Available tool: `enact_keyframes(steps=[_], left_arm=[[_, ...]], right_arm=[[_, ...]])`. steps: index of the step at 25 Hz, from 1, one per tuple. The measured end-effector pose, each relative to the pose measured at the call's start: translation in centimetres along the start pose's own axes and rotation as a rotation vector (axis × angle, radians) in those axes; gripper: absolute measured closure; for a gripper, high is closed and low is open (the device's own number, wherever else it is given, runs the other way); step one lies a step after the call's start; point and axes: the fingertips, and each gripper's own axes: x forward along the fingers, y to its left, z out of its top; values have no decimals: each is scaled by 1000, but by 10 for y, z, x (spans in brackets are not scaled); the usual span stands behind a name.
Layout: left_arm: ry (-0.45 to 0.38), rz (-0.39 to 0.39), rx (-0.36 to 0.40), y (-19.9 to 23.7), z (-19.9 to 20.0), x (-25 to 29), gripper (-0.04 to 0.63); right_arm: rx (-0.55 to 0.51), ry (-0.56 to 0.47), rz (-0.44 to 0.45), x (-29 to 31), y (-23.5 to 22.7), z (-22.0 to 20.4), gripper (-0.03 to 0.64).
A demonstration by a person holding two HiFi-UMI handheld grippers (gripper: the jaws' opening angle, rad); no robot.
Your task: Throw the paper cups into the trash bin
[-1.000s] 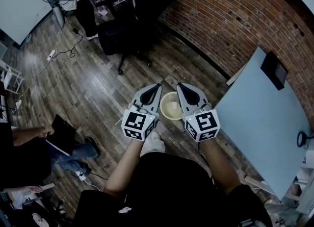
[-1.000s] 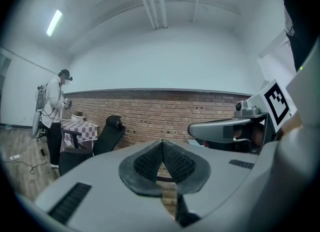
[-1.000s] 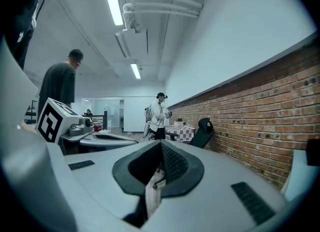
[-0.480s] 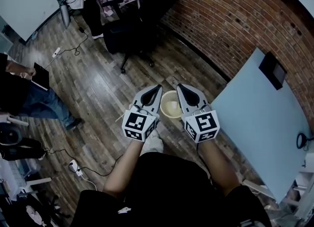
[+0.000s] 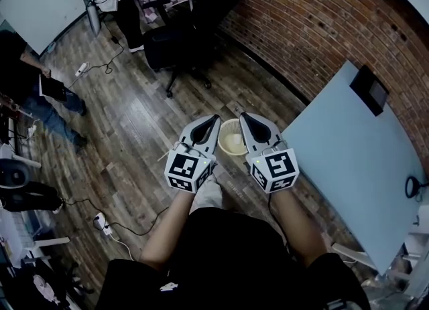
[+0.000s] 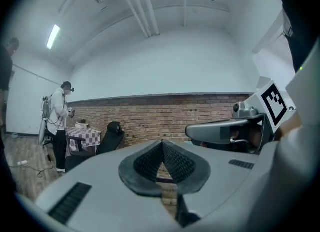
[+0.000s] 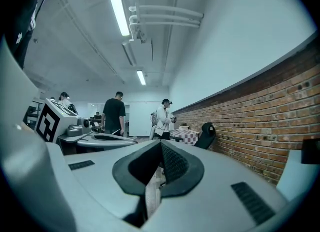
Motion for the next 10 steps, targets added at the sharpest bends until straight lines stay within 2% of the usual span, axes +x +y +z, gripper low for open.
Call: enact_keyframes(steps=[10], left_arm=[[0, -3, 10, -31, 4, -27, 586]], right_arm=[[-10, 5, 7, -37, 19, -3, 613]])
